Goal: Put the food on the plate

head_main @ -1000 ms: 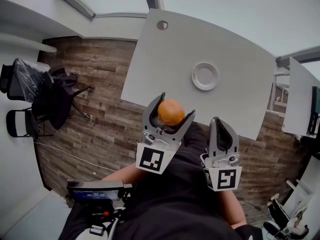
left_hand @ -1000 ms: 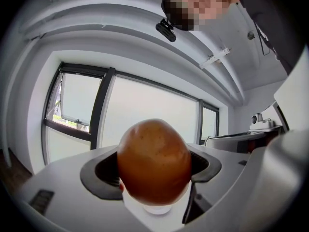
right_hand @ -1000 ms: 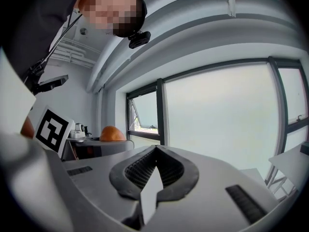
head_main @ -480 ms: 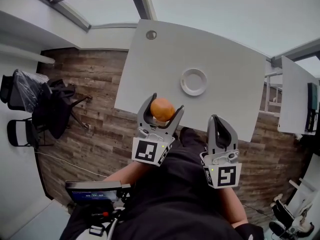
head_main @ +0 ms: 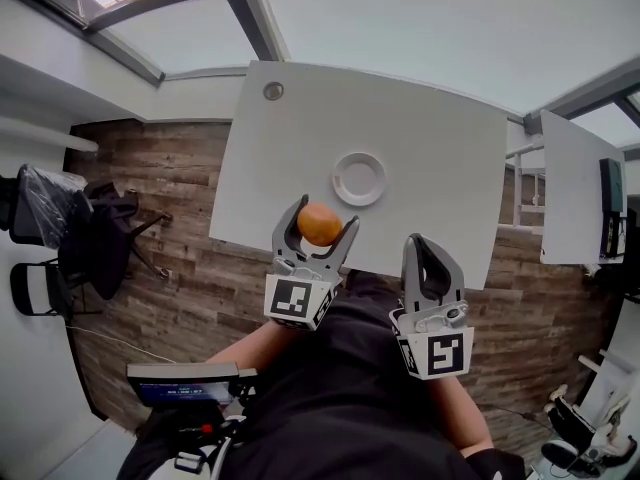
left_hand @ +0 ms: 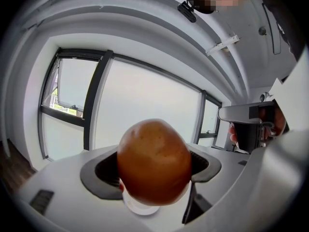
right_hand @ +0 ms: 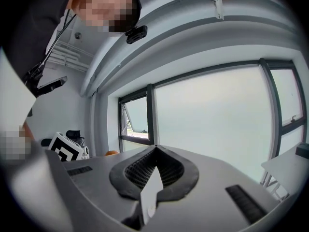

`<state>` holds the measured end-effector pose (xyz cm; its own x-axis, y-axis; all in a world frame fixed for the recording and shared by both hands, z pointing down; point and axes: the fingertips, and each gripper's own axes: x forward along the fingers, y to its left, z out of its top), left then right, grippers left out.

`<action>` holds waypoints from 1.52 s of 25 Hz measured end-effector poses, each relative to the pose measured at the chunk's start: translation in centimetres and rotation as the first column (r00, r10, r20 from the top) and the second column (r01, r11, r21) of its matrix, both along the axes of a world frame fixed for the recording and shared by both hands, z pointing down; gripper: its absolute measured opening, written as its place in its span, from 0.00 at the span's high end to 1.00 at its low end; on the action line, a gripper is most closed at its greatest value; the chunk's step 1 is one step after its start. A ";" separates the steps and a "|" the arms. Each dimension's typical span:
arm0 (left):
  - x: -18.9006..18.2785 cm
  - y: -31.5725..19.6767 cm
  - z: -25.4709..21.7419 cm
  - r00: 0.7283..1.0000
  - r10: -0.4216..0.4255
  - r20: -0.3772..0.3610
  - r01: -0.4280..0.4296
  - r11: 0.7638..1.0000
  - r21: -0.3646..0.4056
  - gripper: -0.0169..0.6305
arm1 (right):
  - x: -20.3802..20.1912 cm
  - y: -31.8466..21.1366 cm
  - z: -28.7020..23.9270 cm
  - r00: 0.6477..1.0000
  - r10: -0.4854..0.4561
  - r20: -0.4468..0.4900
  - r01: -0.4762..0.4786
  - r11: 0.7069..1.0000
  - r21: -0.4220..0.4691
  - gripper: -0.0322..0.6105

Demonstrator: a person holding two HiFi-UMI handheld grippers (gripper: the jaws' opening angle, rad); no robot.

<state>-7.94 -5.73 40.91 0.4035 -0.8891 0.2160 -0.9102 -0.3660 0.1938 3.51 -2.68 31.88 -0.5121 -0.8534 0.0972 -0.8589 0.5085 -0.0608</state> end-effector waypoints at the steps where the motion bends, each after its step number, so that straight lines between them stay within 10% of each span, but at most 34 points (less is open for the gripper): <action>1: 0.3 -0.2 0.1 1.000 0.003 0.001 -0.003 1.000 -0.005 0.43 | 0.3 -0.2 -0.2 1.000 0.001 -0.004 -0.001 1.000 0.007 0.95; 38: 5.7 -6.4 7.8 0.993 0.083 0.089 -0.071 0.989 -0.132 0.43 | 3.0 -4.3 0.4 0.999 0.003 -0.038 -0.002 1.000 0.010 0.95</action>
